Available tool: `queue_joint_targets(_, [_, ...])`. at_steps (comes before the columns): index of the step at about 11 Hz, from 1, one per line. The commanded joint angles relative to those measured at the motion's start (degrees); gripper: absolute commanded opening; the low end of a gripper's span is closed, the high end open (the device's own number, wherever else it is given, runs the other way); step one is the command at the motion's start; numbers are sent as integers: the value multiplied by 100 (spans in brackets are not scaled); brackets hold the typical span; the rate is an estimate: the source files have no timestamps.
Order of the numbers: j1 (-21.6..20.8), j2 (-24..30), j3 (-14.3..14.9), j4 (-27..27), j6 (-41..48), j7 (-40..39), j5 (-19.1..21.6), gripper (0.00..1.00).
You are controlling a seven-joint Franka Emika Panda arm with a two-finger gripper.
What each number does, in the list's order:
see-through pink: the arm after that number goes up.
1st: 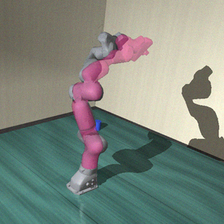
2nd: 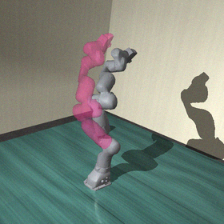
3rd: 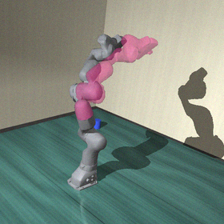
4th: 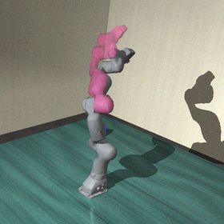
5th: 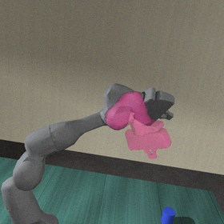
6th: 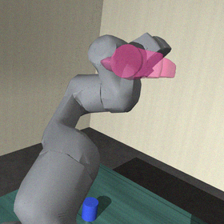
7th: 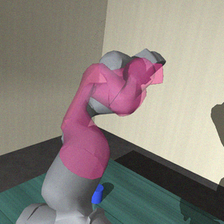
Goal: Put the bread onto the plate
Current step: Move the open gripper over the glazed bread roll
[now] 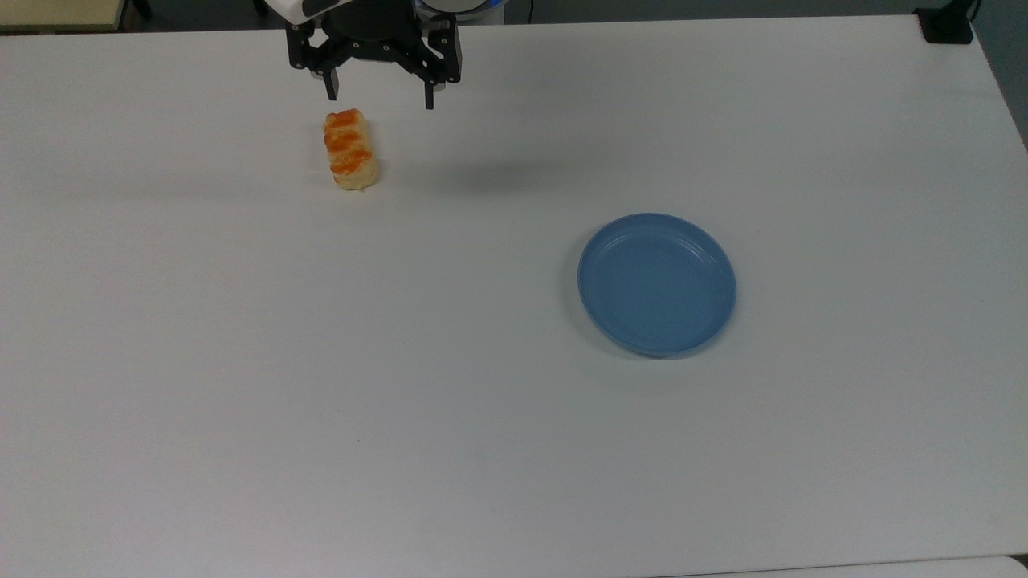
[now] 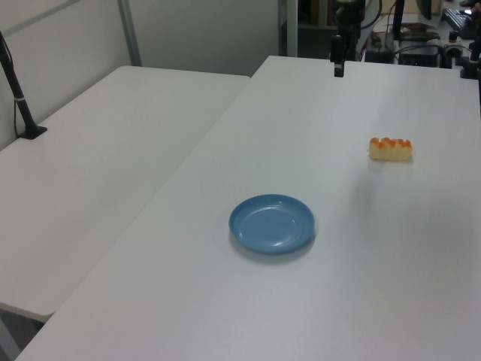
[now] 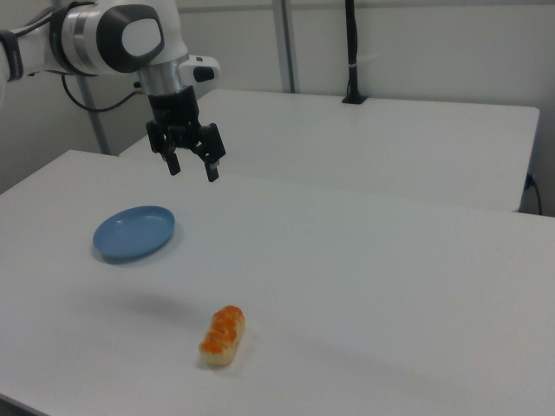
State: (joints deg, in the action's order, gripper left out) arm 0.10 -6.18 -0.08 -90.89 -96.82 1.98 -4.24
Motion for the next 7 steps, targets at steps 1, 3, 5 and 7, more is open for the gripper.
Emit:
queue_joint_targets(1, [-194,73,252,-192,-29,-214,151,100])
queue_joint_targets(3, [-203,64,245,-210,-39,-215,152,100])
queue_joint_targets(5, [-238,64,245,-315,-100,-180,152,100])
queue_joint_targets(7, [-300,64,254,-351,-127,-171,152,100])
